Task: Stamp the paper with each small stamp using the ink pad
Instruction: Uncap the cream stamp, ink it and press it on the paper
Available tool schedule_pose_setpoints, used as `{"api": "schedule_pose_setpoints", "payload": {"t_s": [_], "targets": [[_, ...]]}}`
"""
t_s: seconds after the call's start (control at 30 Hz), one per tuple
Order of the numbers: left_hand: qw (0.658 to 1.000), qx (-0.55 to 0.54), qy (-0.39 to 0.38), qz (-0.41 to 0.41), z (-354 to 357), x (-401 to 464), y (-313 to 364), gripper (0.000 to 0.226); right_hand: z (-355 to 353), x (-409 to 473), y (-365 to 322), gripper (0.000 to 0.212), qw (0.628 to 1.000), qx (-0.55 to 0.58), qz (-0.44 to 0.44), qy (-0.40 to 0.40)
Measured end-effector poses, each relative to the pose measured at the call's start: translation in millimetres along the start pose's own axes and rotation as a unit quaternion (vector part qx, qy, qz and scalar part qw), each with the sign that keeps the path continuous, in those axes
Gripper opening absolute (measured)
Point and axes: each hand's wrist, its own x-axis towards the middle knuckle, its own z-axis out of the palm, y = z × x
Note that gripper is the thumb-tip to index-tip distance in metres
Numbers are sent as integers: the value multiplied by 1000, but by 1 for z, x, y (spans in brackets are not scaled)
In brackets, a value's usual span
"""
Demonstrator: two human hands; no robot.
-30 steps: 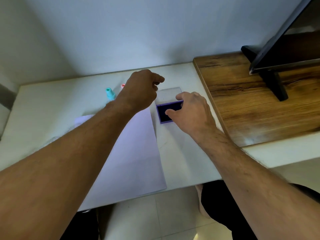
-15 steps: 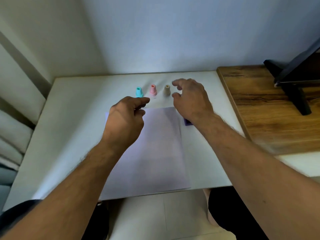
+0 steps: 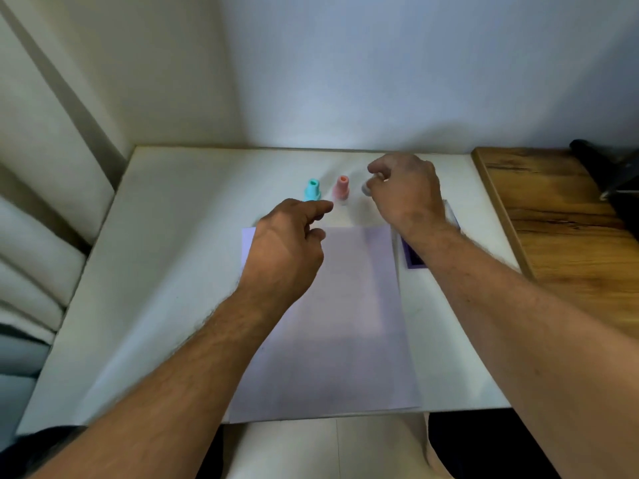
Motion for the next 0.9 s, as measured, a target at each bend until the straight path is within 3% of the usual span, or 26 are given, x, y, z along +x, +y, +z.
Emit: {"api": "schedule_pose_setpoints", "payload": {"t_s": [0.07, 0.17, 0.23, 0.37, 0.53, 0.73, 0.9], "targets": [[999, -41, 13, -12, -4, -1, 2, 43, -17, -16, -14, 25, 983, 163, 78, 0], [994, -110, 10, -23, -10, -4, 8, 51, -40, -51, -34, 18, 898, 379, 211, -70], [989, -145, -4, -28, -13, -7, 14, 56, -49, -72, -38, 22, 843, 448, 273, -123], [983, -183, -32, -9, -16, -13, 17, 47, -50, -92, -28, 29, 782, 505, 311, -192], [986, -165, -27, -6, -11, -8, 12, 34, -39, -87, -17, 28, 753, 535, 310, -225], [986, -156, -53, -32, -10, 8, 6, 34, -28, -78, -3, 25, 725, 573, 286, -253], [983, -165, -61, -52, -14, 10, 0, 32, -18, -77, -5, 22, 724, 582, 264, -260]]}}
